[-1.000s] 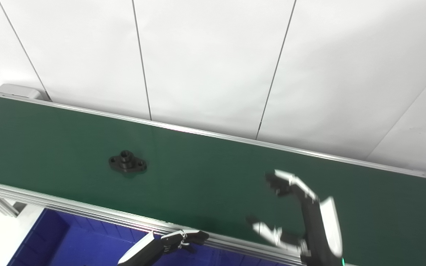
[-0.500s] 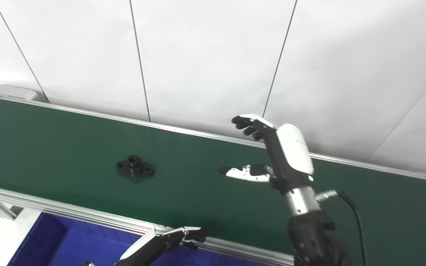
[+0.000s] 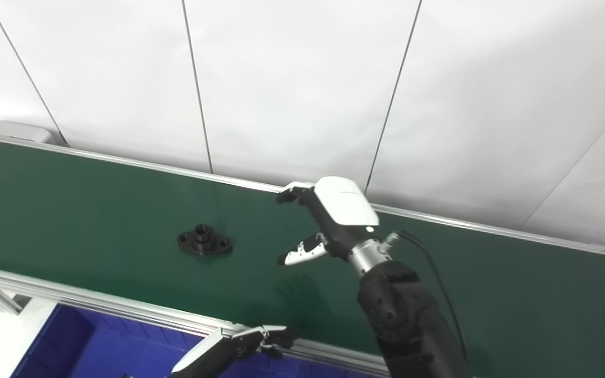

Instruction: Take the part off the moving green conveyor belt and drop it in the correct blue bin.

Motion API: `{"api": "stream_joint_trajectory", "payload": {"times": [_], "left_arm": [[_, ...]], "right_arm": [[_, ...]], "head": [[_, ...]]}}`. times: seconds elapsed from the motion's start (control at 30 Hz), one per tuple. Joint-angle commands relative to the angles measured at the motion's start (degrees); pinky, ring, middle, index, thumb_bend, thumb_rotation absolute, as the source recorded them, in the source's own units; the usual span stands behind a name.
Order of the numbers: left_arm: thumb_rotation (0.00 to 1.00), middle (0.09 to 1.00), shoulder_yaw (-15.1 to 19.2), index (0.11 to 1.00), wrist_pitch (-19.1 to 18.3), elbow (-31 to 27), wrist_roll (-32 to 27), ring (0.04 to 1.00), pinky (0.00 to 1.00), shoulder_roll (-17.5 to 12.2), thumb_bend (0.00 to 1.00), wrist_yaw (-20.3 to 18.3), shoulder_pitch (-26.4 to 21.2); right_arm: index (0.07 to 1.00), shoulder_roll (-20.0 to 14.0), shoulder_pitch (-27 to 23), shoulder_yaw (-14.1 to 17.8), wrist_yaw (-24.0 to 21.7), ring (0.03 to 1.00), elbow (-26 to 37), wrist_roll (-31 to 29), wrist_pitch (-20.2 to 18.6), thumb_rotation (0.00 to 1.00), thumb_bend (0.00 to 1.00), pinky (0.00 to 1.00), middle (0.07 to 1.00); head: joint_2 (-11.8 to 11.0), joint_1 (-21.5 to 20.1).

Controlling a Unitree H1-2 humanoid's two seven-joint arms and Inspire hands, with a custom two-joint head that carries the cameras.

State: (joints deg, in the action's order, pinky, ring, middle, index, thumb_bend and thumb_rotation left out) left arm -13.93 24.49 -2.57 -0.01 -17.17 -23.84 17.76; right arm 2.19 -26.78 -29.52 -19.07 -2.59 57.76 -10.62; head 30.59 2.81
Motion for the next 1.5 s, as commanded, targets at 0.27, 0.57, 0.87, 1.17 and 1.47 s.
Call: {"api": "stream_joint_trajectory", "payload": {"times": [0.27,0.57,0.87,1.17,1.47], "left_arm": [[0.2,0.864,-0.09,0.83,2.4,-1.57,0.14,0.83,0.74,-0.32,0.4,0.65,0.61],[0.19,0.866,-0.32,0.831,2.35,-2.16,0.23,0.834,0.75,-0.09,0.39,0.91,1.22],[0.18,0.87,-0.34,0.834,2.38,-2.35,0.32,0.836,0.75,-0.09,0.39,1.04,1.7],[0.21,0.868,-0.41,0.832,2.38,-2.08,0.68,0.834,0.75,-0.03,0.39,1.65,1.78],[0.2,0.871,-0.54,0.836,2.32,-2.41,-0.26,0.84,0.76,-0.09,0.38,1.53,1.97]], "right_arm": [[0.701,1.51,-6.59,-3.76,3.73,0.717,-9.26,2.64,-0.17,0.1,0.83,0.64,0.74],[0.646,1.4,-9.29,-3.55,6.99,0.679,-18.58,-0.25,-0.02,0.1,0.82,0.59,0.686],[0.697,2.23,-10.29,-5.04,8.83,0.674,-22.35,-0.63,-0.84,0.15,0.82,0.57,0.696],[0.652,3.69,-10.92,-5.7,11.16,0.658,-25.53,-1.52,-0.78,0.16,0.81,0.55,0.683],[0.591,4.94,-11.86,-6.24,11.76,0.672,-26.7,-1.63,-0.87,0.15,0.81,0.59,0.684]], "head": [[0.31,-0.04],[0.62,0.26],[0.89,-0.07],[0.89,-0.05],[1.03,0.1]]}}
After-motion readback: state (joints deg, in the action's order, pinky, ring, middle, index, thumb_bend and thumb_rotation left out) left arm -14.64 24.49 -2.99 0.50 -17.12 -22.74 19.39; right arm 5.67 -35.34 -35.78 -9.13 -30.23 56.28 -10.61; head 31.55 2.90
